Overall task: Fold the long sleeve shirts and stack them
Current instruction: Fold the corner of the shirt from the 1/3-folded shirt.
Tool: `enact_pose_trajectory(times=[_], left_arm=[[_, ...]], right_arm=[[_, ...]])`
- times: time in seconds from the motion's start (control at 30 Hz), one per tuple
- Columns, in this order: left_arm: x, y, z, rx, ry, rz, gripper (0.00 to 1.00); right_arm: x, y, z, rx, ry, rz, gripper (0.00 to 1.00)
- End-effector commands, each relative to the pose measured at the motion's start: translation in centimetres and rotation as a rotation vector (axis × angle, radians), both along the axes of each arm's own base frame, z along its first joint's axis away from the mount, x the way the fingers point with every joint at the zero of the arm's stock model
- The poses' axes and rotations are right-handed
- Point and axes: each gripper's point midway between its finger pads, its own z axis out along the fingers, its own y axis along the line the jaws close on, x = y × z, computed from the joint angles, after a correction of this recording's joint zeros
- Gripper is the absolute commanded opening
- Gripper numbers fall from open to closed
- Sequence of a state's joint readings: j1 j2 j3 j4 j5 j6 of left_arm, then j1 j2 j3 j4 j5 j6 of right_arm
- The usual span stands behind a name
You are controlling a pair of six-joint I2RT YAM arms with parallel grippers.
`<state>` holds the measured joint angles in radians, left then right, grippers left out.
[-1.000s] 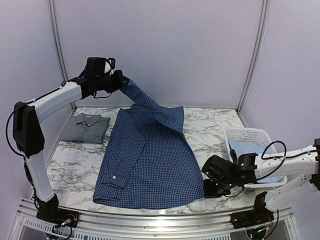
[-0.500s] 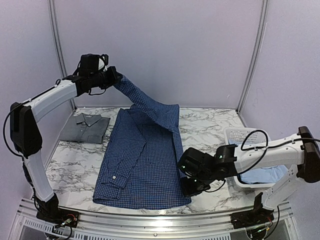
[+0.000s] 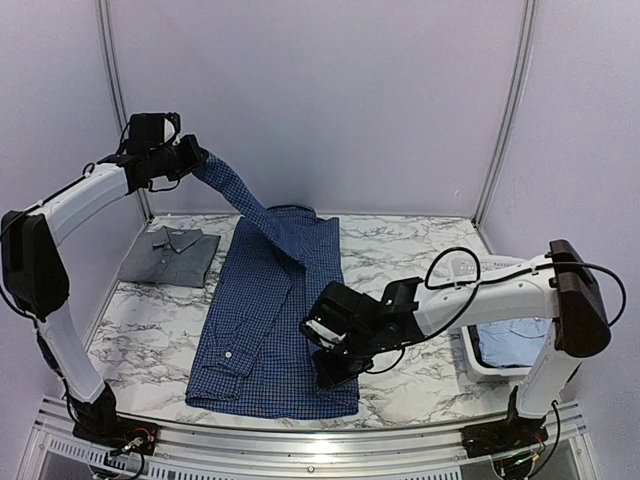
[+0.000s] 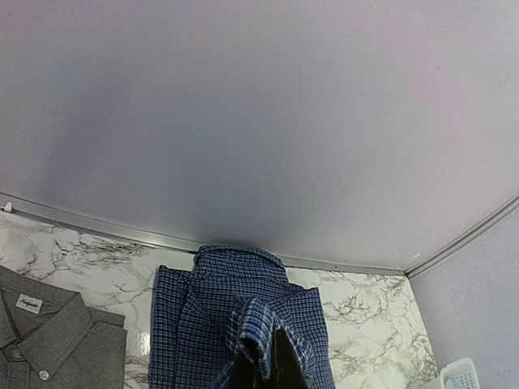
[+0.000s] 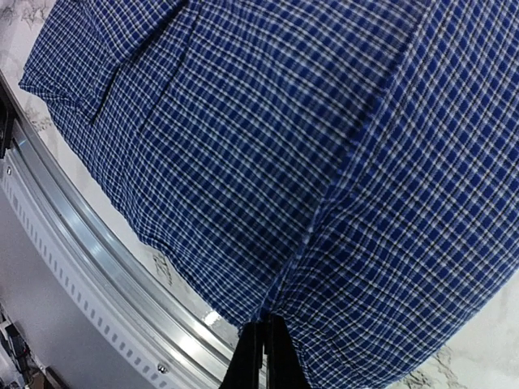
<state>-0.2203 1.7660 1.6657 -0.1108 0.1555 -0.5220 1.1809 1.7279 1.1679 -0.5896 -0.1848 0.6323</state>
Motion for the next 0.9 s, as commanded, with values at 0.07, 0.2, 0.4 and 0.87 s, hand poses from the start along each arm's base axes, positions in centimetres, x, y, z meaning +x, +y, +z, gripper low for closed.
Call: enact_pose_trajectory(times=[0.07, 0.2, 0.4, 0.87], left_arm=[[-0.3, 2.6, 0.0, 0.039, 0.001, 0.036, 0.00], [-0.1, 3.6, -0.6, 0.042, 0.020, 0.050, 0.00], [0.0, 3.9, -0.3, 0.052, 0.016, 0.054, 0.00], [0.1, 4.2, 3.3, 0.057, -0.054, 0.056, 0.01]], right_arm=[[-0.5, 4.8, 0.7, 0.108, 0.022, 0.134, 0.00], [-0.5, 6.1, 0.1, 0.115, 0.041, 0.166, 0.00], [-0.4, 7.4, 0.7, 0.149, 0.050, 0.179, 0.00], [-0.3, 8.2, 1.0, 0.169, 0.052, 0.192, 0.00]])
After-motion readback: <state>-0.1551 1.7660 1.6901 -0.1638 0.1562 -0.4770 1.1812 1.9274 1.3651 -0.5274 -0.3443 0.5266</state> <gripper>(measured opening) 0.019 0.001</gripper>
